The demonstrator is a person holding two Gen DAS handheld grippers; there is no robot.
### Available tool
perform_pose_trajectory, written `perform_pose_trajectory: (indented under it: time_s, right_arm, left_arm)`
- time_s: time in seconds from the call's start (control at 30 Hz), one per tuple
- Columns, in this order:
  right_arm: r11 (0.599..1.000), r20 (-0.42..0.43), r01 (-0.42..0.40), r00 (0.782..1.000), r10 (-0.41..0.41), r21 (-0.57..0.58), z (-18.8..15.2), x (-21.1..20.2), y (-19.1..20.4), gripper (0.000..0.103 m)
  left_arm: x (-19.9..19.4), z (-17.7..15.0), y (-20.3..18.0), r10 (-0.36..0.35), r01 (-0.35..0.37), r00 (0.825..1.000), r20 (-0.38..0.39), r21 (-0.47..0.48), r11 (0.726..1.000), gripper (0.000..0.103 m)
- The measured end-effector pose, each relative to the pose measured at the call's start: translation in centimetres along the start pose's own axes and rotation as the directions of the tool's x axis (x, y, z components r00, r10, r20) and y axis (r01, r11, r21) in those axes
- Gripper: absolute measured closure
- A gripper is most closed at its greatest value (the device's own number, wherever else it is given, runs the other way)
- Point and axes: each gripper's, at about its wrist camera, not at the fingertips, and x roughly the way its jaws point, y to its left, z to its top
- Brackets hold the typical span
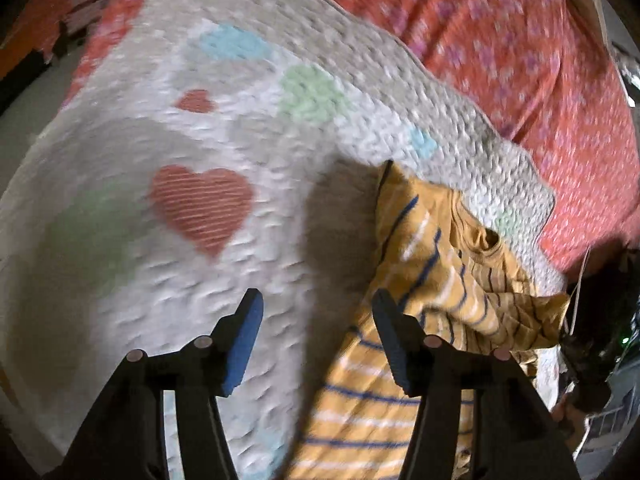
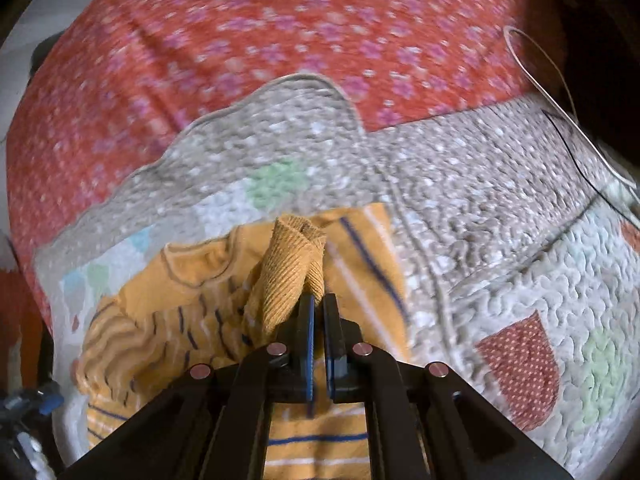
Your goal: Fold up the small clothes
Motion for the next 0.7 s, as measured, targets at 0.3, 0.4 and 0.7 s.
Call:
perform_pose_trajectory:
  time_s: [0.3, 0.4, 0.7]
  right_arm:
    - [0.995, -0.048, -0.073, 0.996, 0.077, 0.071, 0.8, 1.5, -1.5, 0.100]
    - [0.973, -0.003, -0.185, 0.982, 0.187, 0.138, 1.8, 0.4, -1.6, 0.100]
    - [0.976, 0.111, -0.040, 0.994, 0.016, 0.213, 3.5, 0.1, -2.9, 0.051]
  left_arm:
    - [6.1, 0.4, -8.2, 0.001, 0.018, 0.997, -0.077, 0.237, 0.971, 0.061]
    - [6.7, 0.5, -9.1, 0.049, -0.026, 0.996, -0.071, 0.293, 0.956, 0.091]
    - [4.8, 4.6, -3.4, 0.134, -0.134, 0.990, 0.053, -0.005, 0.991, 0.095]
